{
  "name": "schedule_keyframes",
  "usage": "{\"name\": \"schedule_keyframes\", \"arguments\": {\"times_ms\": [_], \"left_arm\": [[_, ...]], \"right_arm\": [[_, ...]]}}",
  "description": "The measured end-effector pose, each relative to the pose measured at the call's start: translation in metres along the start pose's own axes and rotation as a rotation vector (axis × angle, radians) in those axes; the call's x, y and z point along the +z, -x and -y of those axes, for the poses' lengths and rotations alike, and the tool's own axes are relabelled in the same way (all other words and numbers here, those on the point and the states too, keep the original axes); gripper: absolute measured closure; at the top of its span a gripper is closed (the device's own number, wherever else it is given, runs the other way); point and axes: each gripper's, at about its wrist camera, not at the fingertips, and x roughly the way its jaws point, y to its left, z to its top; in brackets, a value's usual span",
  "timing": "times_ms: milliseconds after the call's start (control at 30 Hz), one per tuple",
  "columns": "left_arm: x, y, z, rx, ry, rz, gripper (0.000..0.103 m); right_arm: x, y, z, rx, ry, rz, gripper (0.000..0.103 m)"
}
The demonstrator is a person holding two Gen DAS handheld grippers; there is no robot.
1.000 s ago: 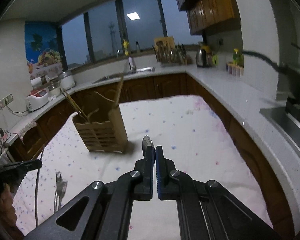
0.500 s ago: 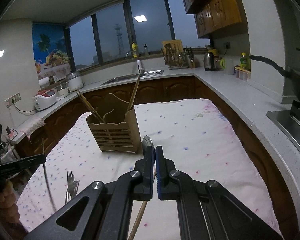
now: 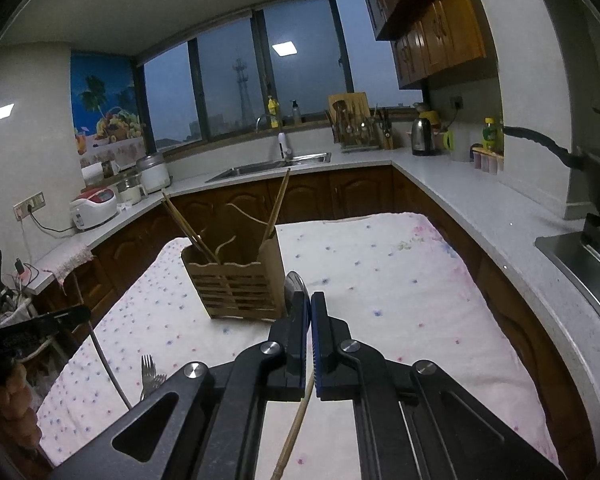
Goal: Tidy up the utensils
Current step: 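Lift the chopstick and spoon upright and lower them into the wooden holder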
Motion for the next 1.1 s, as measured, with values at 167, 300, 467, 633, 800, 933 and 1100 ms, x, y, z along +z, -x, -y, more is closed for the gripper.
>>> {"name": "schedule_keyframes", "arguments": {"times_ms": [167,300,467,633,800,933,1100], "left_arm": [[0.008,0.003,-0.005,-0.002,0.002,0.033,0.100],[0.017,0.002,-0.008,0.003,0.004,0.056,0.100],[0.033,-0.003,-0.011,0.012,0.004,0.086,0.100],[0.048,-0.008,-0.014,0.015,-0.002,0.111,0.100],[0.066,-0.019,-0.020,0.013,0.003,0.136,0.100],[0.083,-0.029,-0.026,0.017,0.007,0.159,0.100],[0.111,-0.045,-0.030,0.028,0.006,0.208,0.100]], "right_arm": [[0.002,-0.008,-0.007,0.002,0.010,0.010,0.101],[0.008,-0.019,-0.015,0.005,0.033,0.022,0.101],[0.017,-0.032,-0.027,-0.005,0.079,0.058,0.101],[0.030,-0.048,-0.035,-0.012,0.103,0.091,0.101],[0.046,-0.066,-0.036,-0.013,0.104,0.142,0.101],[0.062,-0.080,-0.039,-0.019,0.108,0.185,0.101],[0.085,-0.098,-0.046,-0.044,0.125,0.252,0.101]]}}
